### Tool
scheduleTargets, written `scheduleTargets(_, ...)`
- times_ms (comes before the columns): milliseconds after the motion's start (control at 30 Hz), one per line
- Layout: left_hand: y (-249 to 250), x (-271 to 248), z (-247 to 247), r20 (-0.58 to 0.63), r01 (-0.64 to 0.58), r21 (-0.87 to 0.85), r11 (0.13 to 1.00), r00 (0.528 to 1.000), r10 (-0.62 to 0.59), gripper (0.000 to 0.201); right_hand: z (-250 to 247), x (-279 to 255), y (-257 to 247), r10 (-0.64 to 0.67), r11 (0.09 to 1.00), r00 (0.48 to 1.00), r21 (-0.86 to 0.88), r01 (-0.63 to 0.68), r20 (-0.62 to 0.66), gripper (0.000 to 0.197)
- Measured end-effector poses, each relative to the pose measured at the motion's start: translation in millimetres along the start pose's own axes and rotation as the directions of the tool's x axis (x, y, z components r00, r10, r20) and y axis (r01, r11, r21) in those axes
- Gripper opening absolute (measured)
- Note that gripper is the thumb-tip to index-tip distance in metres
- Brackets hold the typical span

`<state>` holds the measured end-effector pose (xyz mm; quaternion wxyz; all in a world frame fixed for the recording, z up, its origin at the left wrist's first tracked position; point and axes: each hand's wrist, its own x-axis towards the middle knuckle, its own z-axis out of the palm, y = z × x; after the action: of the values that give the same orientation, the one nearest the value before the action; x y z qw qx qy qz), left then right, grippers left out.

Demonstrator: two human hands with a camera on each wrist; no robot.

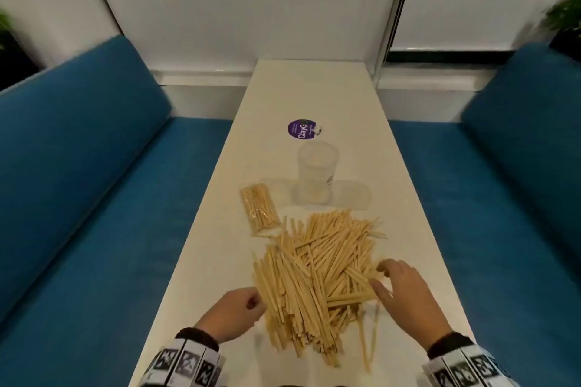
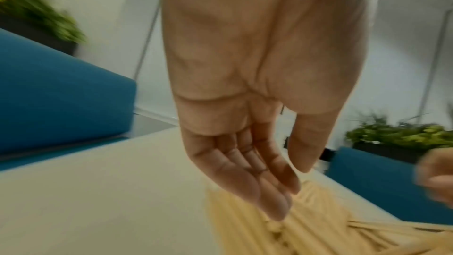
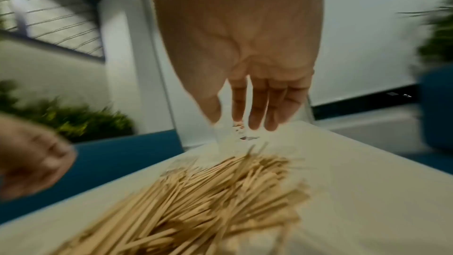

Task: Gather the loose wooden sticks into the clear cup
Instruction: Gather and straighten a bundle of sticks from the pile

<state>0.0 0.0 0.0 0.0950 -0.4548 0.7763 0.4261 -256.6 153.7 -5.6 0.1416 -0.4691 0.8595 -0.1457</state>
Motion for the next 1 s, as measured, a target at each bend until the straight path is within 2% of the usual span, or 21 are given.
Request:
scheduleTargets(67,15,13,3,0.033,-0.071,0.027,0.997,0.997,0.070,0.017,4,12,-9,-0.034,0.981,0.990,-0.187,0.060,0.138,0.051)
scheduleTargets(133,33,21,7,0.093,-0.125,0.036,0.992,0.988,0.121,0.017,7,20,-19,-0.034,0.953,0.964,-0.282,0.111,0.264,0.064)
scheduleTargets(267,48,34,22,0.140,-0.161,0.010,0.987,0.977,0.158,0.016,23,26,-20,0.072,0.978,0.909,-0.208,0.017,0.411,0.058)
scheduleTargets(367,49,42,33,0.164,-0.143,-0.083,0.986,0.974,0.155,0.014,27,23,-23,0.158,0.987,0.867,-0.076,-0.138,0.473,0.049)
scheduleTargets(433,48,46,40,0.175,-0.124,-0.137,0.983,0.974,0.147,0.013,29,20,-22,0.195,0.978,0.858,-0.027,-0.207,0.476,0.045)
scheduleTargets(600,54,58,44,0.214,-0.070,-0.194,0.979,0.970,0.112,0.019,20,13,-6,0.229,0.968,0.880,0.000,-0.252,0.417,0.032)
scheduleTargets(733,67,62,43,0.258,-0.083,-0.240,0.967,0.955,0.146,0.023,0,4,10,0.227,0.957,0.902,0.088,-0.276,0.366,0.028)
scheduleTargets(867,85,61,46,0.369,-0.006,-0.359,0.933,0.918,0.148,0.043,-18,-4,9,0.212,0.934,0.933,0.222,-0.281,0.290,0.030)
scheduleTargets(933,96,59,50,0.393,0.029,-0.422,0.906,0.906,0.155,0.055,-21,-5,-1,0.181,0.917,0.949,0.306,-0.258,0.258,0.030)
scheduleTargets(1000,105,59,53,0.400,0.043,-0.486,0.873,0.899,0.178,0.058,-20,-4,-15,0.125,0.909,0.963,0.360,-0.208,0.241,0.030)
